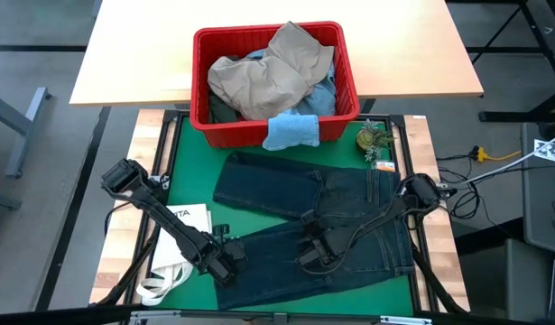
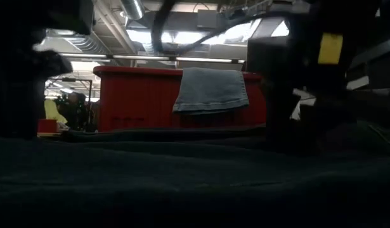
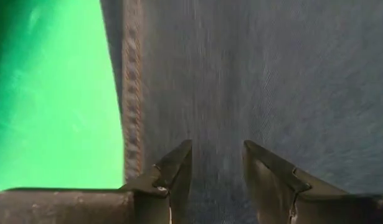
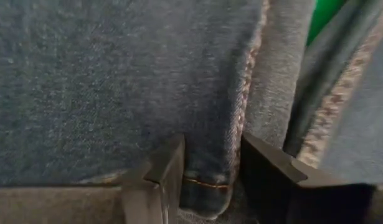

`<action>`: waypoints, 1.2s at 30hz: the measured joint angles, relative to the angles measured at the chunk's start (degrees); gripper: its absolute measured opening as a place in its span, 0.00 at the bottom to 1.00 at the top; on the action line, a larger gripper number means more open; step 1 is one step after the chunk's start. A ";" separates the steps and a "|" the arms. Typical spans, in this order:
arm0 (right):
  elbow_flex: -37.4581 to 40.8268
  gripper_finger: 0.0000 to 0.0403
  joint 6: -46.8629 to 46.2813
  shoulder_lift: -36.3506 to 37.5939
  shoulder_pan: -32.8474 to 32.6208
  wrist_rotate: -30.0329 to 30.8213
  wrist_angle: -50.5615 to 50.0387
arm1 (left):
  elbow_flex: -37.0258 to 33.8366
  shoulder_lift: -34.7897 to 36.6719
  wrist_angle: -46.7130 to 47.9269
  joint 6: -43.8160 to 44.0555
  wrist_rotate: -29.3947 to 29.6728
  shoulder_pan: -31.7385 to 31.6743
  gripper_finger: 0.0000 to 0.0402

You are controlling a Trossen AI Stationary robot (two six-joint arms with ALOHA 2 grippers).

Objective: Fold Laundry from Bin
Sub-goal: Fold the dark blue pants

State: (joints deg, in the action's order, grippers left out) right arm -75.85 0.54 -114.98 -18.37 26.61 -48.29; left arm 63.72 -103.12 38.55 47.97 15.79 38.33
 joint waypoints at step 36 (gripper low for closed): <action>-16.31 0.38 4.36 -1.42 -8.58 -1.86 -13.49 | 4.26 6.37 2.64 4.44 -4.79 1.52 0.34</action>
State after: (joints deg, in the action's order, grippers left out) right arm -92.16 4.89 -116.40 -26.95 24.75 -61.79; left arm 67.99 -96.75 41.20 52.40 11.00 39.85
